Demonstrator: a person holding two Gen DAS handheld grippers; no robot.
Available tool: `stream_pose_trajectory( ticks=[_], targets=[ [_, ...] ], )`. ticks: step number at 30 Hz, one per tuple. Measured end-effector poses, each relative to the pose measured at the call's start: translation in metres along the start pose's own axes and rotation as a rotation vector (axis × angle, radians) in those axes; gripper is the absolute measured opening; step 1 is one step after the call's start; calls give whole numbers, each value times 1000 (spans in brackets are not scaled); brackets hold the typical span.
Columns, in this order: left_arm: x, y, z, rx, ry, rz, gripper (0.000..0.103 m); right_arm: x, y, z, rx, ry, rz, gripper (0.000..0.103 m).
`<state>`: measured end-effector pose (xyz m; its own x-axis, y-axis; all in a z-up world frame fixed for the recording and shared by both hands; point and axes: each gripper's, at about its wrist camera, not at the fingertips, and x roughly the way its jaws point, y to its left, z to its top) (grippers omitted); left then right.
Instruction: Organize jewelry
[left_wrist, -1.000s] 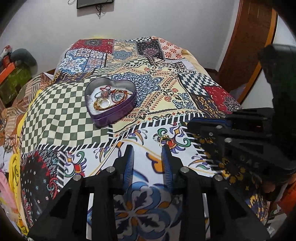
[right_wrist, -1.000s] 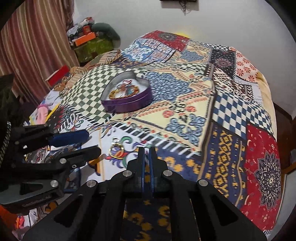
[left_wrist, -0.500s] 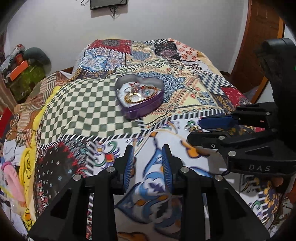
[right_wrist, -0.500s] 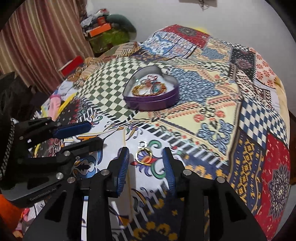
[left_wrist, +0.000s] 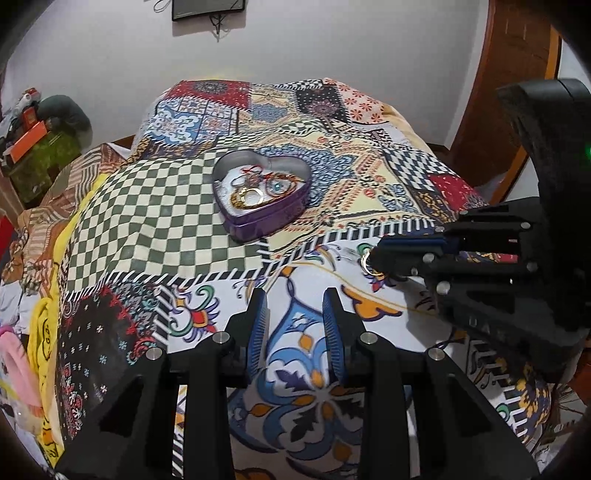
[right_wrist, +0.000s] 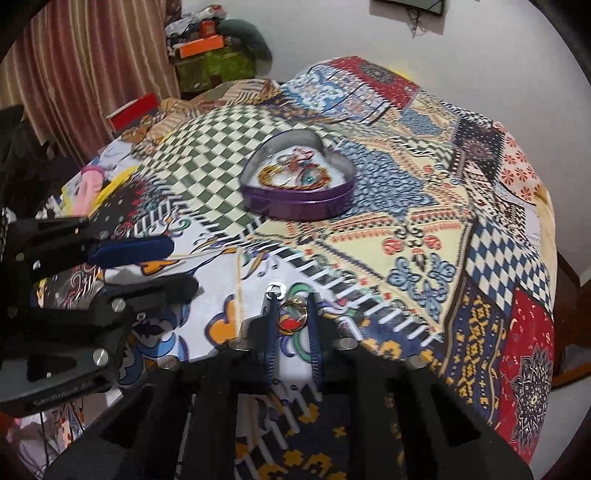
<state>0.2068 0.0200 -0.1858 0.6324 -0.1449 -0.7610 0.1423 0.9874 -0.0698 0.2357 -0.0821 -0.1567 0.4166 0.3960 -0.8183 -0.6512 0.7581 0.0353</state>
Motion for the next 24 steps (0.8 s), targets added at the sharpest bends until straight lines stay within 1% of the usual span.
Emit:
stream_pose_trajectory(
  ticks=[3,6,10,14,16,18,19,21,22,23,24],
  targets=[
    [2,-5,5,1,1,-31,31,-7,-8,0,25,-27,-9,5],
    [5,-12,10,19,-3,-33,31,-14,-15,0,41,-49,-18,5],
    [14,-16,14,27,8,-46,31,-19,-22,-1,58,-71,-8,5],
    [27,-18,21,36,25,-49,30,-18,-27,-4,69,-61,-3,5],
    [31,-18,25,44,24,-51,27,-14,-31,-5,84,-37,23,6],
    [35,-19,28,56,24,-52,22,-13,-34,-6,97,-31,34,11],
    [36,-20,29,64,23,-49,21,-13,-36,-7,101,-32,36,12],
    [39,-21,30,81,17,-46,18,-14,-38,-8,103,-35,40,20],
    [40,-23,31,93,14,-44,17,-14,-38,-8,105,-38,42,21],
    [40,-24,31,101,11,-43,14,-14,-39,-8,106,-40,44,22],
    [40,-25,31,109,4,-42,10,-15,-40,-8,108,-43,48,22]
  ],
)
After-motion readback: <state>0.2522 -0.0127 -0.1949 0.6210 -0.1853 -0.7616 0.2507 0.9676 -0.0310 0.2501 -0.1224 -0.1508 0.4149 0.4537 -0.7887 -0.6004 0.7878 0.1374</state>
